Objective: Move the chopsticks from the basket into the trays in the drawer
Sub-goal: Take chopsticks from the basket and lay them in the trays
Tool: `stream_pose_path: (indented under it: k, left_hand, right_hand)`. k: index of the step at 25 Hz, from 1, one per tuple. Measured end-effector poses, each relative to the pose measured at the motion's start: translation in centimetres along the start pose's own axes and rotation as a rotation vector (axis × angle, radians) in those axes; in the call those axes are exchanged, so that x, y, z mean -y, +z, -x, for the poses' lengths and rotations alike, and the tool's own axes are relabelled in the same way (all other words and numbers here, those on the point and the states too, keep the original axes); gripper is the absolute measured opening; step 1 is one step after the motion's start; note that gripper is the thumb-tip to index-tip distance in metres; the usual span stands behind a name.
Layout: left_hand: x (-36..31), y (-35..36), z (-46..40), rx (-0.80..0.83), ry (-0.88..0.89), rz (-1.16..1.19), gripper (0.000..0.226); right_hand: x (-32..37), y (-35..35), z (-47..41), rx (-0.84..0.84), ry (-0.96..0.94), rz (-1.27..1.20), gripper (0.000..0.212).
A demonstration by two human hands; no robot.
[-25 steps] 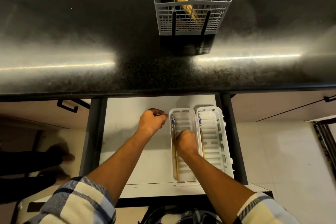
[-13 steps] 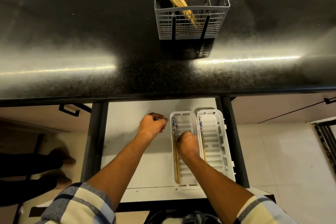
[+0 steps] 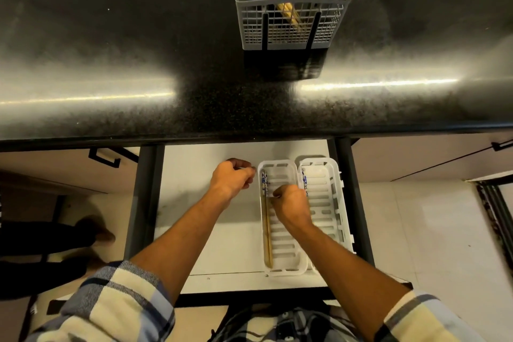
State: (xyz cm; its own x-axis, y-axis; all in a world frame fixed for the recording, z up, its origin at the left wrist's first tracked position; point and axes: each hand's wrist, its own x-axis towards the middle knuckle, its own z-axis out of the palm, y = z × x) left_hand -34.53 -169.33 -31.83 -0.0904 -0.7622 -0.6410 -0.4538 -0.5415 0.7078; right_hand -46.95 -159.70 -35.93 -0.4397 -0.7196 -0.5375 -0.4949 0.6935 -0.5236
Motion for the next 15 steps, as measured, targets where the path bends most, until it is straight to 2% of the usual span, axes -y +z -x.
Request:
stream_pose_path:
  k: [4,8,9,11,15]
  left_hand:
    - [-1.5,-0.3,1.2,0.046,0.027,-0.026,0.024]
    - [-9.2,-3.1,4.3,0.452,0.171,-0.011,0.027]
    - [-11.9,-4.0,5.0,0.489,0.225,0.008,0.026]
    - [-17.0,-5.6,5.8,0.433,0.344,0.105,0.022]
    - [-25.1,-7.7,5.4,0.112,0.531,0.282,0.008]
  right_hand:
    - [1.7,-3.8,1.2,-0.012,-0.050,-0.175,0.012]
    - [6.7,-10.9,2.4,-0.120,-0.241,-0.313,0.012]
    - [8.4,-13.0,2.5,-0.165,-0.312,-0.340,0.012]
    - [12.0,-16.8,2.3,-0.253,-0.438,-0.403,0.009]
    - [19.0,-21.8,0.0,-0.390,-0.599,-0.411,0.009]
